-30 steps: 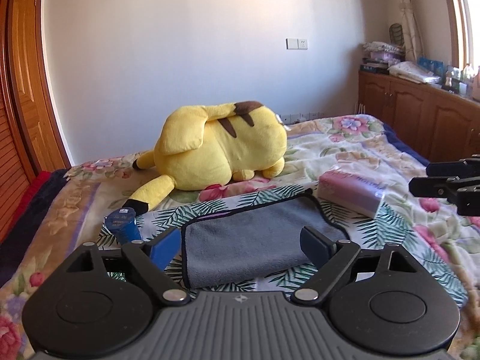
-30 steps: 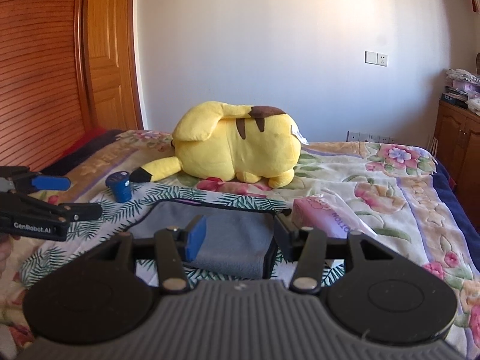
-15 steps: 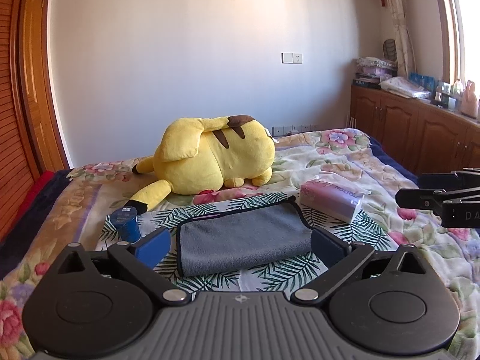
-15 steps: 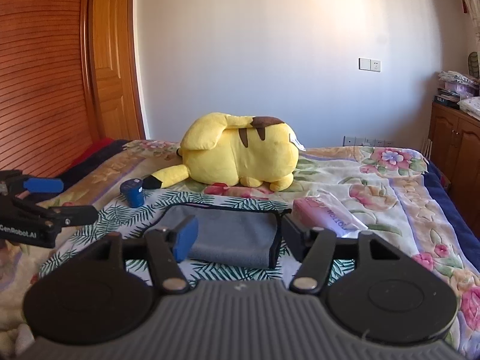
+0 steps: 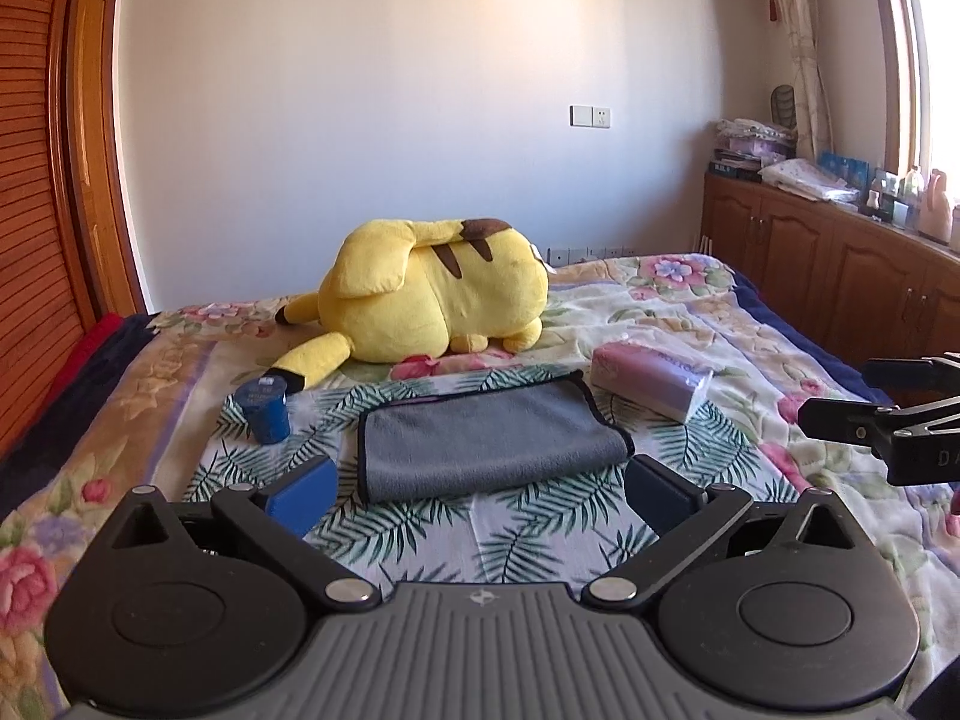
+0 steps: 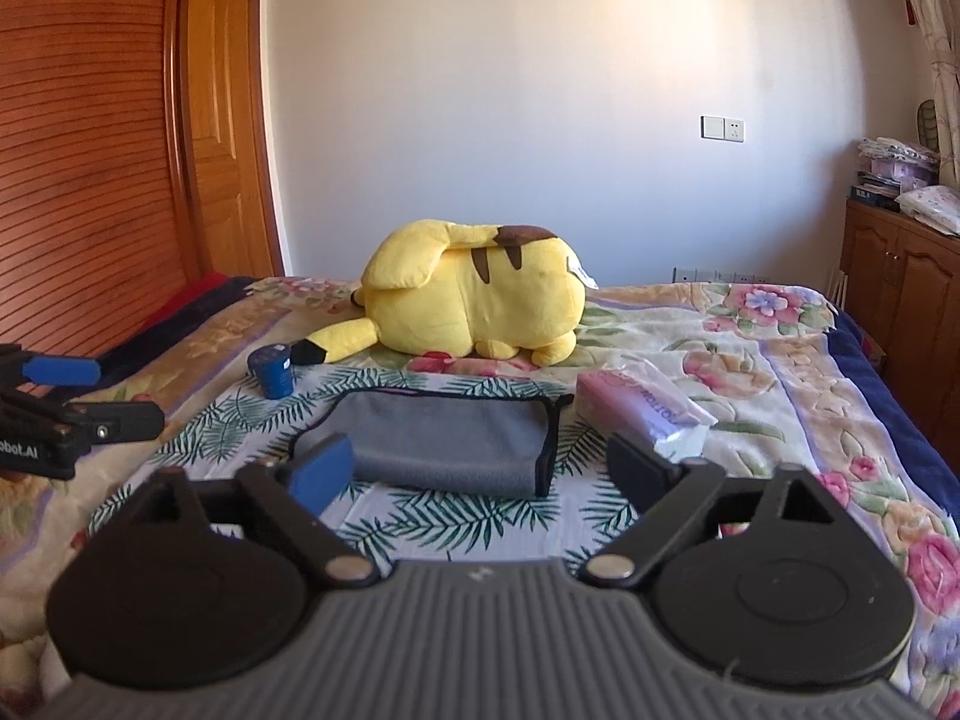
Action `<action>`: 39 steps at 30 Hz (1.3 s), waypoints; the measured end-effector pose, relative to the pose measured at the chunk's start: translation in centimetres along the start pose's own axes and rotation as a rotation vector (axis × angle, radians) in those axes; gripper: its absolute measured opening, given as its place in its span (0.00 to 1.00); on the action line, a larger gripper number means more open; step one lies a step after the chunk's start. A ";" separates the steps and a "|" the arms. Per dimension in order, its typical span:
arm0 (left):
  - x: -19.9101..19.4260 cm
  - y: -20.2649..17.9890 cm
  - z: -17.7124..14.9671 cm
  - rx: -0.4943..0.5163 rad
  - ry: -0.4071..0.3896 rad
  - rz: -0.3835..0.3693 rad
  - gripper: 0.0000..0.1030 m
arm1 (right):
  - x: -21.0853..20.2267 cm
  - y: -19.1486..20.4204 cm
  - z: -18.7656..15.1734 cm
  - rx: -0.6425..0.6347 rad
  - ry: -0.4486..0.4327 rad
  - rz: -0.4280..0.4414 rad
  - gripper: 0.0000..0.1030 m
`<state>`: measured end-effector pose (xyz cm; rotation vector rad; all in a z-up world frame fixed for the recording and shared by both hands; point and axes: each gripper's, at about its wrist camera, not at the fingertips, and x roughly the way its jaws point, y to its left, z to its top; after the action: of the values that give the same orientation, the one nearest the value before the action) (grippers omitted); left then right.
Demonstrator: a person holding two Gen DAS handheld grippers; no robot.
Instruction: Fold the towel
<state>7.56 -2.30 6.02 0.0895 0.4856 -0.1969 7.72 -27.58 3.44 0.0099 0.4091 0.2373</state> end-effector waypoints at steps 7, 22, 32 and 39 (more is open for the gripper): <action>-1.8 -0.3 -2.1 -0.002 0.018 0.020 0.84 | -1.1 0.5 -1.9 0.029 0.014 0.011 0.98; -3.2 -2.0 -6.2 -0.008 0.030 0.032 0.84 | -2.5 1.6 -5.3 0.022 0.053 -0.009 1.00; -2.6 -2.0 -8.5 -0.011 0.032 0.053 0.84 | -2.2 2.8 -6.6 -0.004 0.073 -0.005 1.00; -1.9 -1.1 -9.7 -0.043 0.037 0.063 0.84 | -1.6 3.1 -7.6 -0.010 0.085 -0.021 1.00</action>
<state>1.32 -1.82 -1.65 0.0665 0.5230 -0.1234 2.59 -25.22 -2.67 -0.0143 0.4921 0.2199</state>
